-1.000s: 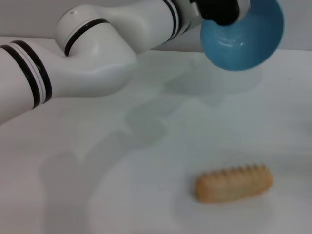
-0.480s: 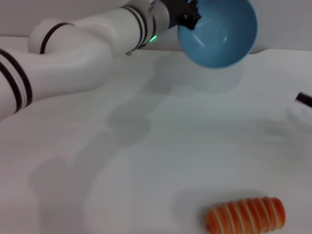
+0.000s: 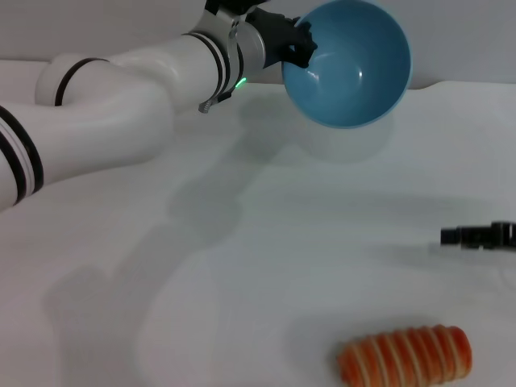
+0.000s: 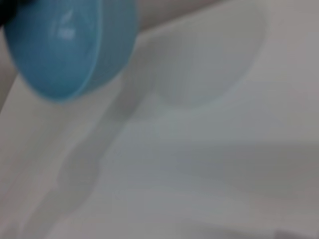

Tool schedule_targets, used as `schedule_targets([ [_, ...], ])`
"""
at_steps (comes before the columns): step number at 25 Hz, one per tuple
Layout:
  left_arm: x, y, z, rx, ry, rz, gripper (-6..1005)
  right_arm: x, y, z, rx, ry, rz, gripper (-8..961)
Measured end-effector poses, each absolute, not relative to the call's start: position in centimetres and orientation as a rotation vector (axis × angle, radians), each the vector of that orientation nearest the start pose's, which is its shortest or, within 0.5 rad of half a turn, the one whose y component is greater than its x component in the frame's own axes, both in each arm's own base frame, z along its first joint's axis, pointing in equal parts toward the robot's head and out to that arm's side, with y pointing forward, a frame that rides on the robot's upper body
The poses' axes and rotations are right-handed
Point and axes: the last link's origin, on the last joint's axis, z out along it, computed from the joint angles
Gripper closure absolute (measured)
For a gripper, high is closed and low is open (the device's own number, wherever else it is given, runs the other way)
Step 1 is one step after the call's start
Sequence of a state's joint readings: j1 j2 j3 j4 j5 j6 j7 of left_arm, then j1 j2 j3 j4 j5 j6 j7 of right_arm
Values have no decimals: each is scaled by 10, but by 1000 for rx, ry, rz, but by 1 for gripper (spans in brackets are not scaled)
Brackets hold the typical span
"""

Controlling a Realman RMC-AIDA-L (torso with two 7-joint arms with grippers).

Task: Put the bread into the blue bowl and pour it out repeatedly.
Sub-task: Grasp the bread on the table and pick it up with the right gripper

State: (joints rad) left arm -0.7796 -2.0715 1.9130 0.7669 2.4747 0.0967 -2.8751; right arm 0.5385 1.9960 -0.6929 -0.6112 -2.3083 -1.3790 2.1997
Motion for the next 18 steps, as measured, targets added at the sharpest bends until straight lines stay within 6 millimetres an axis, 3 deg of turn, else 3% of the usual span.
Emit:
schedule_targets([
  [10, -138, 444, -88, -2187, -538, -280, 1000, 333, 302, 9, -2377, 1870, 116, 361],
  [18, -140, 443, -90, -2193, -571, -276, 1000, 335, 292, -1, -2393, 1916, 65, 362],
])
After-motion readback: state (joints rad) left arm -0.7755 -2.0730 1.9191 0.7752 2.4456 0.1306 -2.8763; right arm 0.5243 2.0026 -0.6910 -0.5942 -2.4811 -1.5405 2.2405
